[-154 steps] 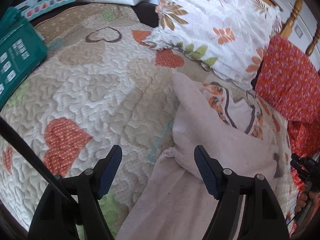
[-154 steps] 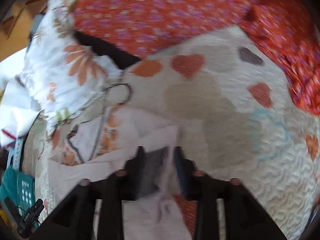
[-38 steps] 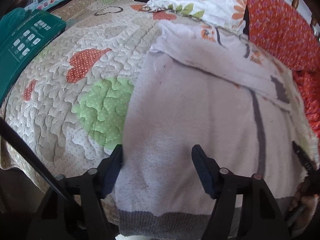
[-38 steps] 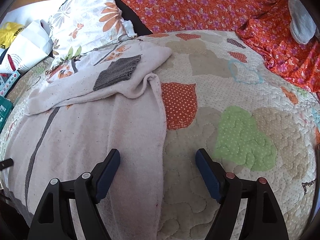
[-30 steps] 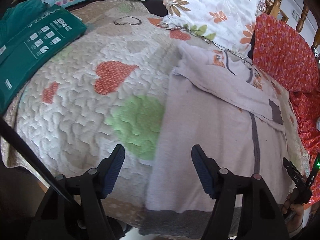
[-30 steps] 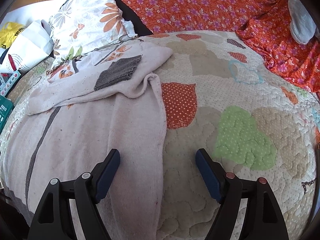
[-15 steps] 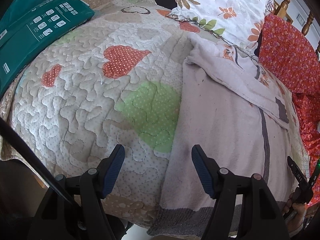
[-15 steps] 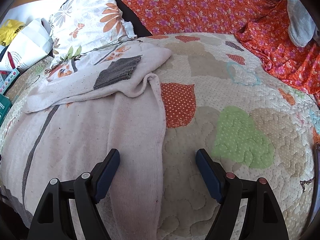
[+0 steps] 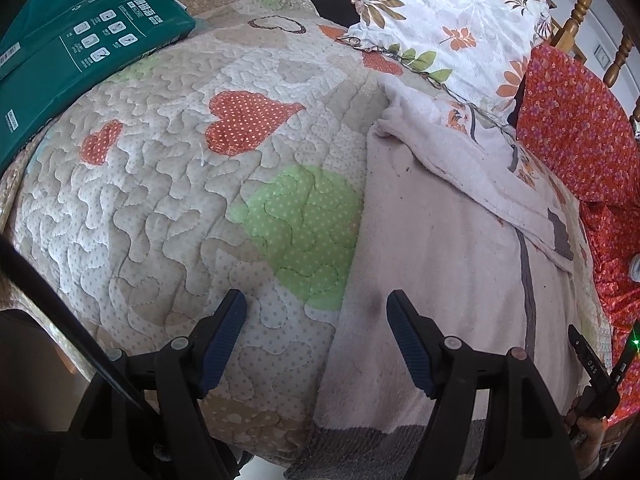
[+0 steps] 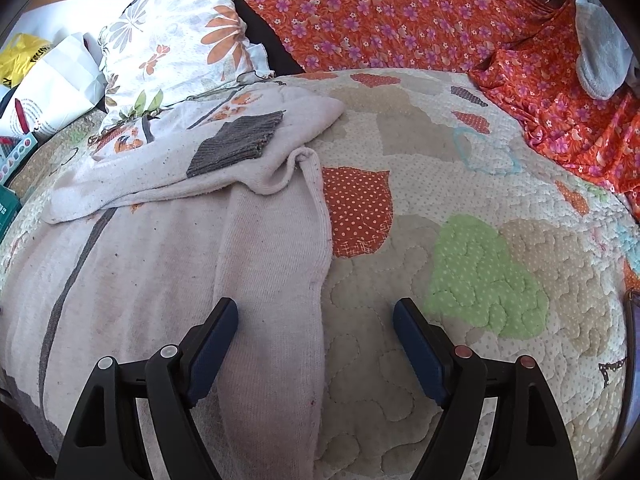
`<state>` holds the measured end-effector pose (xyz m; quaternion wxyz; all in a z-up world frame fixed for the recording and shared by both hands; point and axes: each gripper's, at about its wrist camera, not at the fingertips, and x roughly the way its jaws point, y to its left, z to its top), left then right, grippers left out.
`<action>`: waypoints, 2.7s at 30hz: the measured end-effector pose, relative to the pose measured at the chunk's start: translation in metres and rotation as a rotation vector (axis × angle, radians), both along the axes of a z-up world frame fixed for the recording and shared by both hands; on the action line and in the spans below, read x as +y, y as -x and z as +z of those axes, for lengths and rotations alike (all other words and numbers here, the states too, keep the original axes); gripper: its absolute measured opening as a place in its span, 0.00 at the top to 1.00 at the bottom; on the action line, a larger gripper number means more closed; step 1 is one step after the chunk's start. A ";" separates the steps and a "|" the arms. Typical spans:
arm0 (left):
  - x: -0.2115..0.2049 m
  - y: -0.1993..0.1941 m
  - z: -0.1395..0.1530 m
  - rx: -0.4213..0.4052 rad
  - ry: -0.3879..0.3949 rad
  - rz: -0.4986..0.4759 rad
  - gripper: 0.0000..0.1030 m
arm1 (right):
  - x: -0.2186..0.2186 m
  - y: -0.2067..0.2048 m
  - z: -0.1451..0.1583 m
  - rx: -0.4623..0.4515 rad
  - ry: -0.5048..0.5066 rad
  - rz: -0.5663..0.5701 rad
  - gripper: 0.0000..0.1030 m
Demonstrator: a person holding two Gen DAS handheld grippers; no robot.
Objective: Fold small clothes
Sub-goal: 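Move both open grippers along the cardigan body toward the grey hem, then grasp the grey knit hem band with both grippers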
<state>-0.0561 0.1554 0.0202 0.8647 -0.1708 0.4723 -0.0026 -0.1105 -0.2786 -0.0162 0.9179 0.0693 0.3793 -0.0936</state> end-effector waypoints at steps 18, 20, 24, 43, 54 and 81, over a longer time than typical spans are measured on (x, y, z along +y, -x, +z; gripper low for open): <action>0.004 0.006 0.000 -0.015 0.027 0.018 0.29 | 0.001 0.001 -0.001 -0.006 0.007 0.000 0.18; 0.003 0.006 0.000 -0.015 0.028 0.020 0.29 | 0.001 0.001 -0.001 -0.006 0.007 0.000 0.18; 0.003 0.009 0.002 -0.019 0.031 0.021 0.29 | 0.000 0.001 -0.001 -0.008 0.008 0.001 0.18; 0.033 -0.001 0.025 -0.021 0.164 0.027 0.27 | -0.095 0.040 0.034 -0.028 -0.396 -0.156 0.18; -0.029 -0.002 -0.008 0.051 0.233 -0.177 0.27 | -0.091 0.068 0.000 0.009 -0.728 -0.059 0.28; -0.037 0.047 -0.035 0.105 0.420 -0.225 0.27 | -0.023 0.073 -0.027 0.046 -0.919 0.212 0.31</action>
